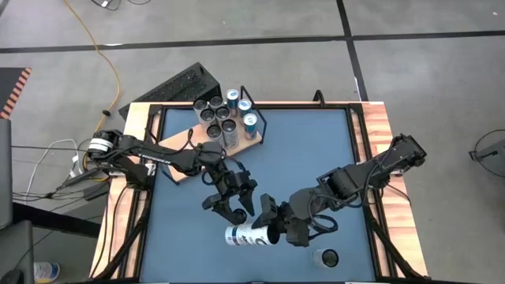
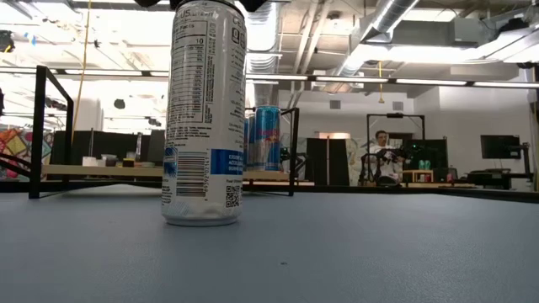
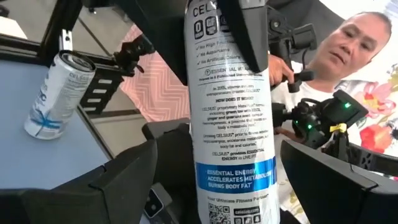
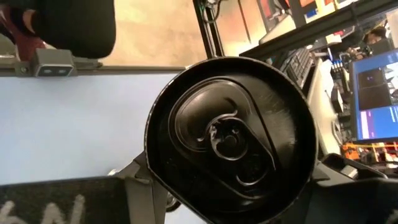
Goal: Place canned beverage on shelf
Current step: Put the top right white and blue soda can on the shelf
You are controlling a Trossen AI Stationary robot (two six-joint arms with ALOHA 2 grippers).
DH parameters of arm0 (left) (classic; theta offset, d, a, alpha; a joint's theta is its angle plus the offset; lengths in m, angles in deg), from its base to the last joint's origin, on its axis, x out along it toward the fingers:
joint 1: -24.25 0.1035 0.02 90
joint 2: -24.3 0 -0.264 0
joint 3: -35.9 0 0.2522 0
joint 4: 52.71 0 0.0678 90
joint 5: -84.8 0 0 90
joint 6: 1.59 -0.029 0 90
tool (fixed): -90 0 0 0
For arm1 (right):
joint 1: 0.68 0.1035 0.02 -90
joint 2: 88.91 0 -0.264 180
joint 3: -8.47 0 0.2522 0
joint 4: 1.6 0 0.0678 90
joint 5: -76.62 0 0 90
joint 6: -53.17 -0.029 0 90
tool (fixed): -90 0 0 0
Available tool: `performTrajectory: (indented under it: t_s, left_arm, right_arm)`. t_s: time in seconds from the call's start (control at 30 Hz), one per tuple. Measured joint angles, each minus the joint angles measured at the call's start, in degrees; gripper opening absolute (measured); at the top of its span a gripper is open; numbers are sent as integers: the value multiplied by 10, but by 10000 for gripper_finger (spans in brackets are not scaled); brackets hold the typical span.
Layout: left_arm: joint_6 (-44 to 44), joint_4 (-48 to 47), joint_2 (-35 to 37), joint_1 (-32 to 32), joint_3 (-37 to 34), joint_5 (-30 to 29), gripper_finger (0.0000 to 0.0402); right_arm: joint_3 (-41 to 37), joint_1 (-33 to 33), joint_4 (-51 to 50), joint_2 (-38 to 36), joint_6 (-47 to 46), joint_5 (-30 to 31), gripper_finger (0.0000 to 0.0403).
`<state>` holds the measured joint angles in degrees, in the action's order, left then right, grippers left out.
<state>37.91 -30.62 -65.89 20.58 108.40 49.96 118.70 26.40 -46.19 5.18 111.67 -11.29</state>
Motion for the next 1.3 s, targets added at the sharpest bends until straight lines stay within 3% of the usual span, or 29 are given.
performTrajectory:
  t_s: [0.33,0.77,0.9,1.1,1.3]
  left_arm:
    - [-15,-10,0,-24,0,-4,328]
    - [-9,-9,0,-33,0,-20,325]
    - [-27,-10,0,-33,0,-30,303]
    - [-48,-11,0,-33,0,-36,235]
    - [-51,-9,0,-34,0,-44,230]
  right_arm:
    - [0,-42,5,0,-1,-11,201]
    - [0,-90,6,0,-45,-78,201]
    - [0,-90,7,0,-45,-79,212]
    - [0,-90,7,-1,-61,-80,224]
    - [0,-90,19,0,-100,-78,227]
